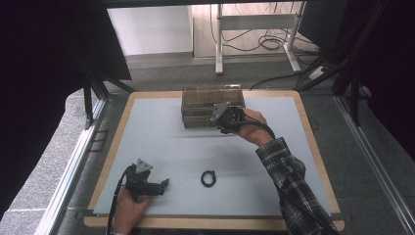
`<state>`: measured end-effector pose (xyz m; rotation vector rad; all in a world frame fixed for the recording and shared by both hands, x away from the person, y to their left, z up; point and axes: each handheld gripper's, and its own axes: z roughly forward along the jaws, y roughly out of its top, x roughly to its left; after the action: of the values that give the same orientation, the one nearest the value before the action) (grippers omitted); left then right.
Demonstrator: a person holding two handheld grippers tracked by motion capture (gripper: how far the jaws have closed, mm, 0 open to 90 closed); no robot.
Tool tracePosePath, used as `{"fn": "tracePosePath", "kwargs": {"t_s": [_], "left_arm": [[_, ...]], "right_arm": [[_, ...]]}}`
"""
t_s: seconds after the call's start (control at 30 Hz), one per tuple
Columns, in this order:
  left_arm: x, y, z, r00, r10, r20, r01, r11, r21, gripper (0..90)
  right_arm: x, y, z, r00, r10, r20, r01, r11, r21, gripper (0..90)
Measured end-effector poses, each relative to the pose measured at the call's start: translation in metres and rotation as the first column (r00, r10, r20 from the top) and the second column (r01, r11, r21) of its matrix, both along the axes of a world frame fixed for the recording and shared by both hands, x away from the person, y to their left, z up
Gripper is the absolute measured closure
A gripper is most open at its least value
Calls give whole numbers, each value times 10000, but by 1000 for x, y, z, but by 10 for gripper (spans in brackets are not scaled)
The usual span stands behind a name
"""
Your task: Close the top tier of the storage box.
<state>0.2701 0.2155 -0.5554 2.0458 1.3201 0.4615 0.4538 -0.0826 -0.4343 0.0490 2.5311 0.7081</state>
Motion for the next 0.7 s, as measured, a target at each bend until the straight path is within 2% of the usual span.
{"fn": "tracePosePath", "kwargs": {"t_s": [0.23,0.7], "left_arm": [[0,0,0,10000,1,1,-1,10000,1,0],[0,0,0,10000,1,-1,-1,10000,-2,0]], "right_arm": [[9,-6,7,9991,-48,-420,60,9996,291,597],[27,-20,13,9962,-239,-839,234,9997,-67,632]]}}
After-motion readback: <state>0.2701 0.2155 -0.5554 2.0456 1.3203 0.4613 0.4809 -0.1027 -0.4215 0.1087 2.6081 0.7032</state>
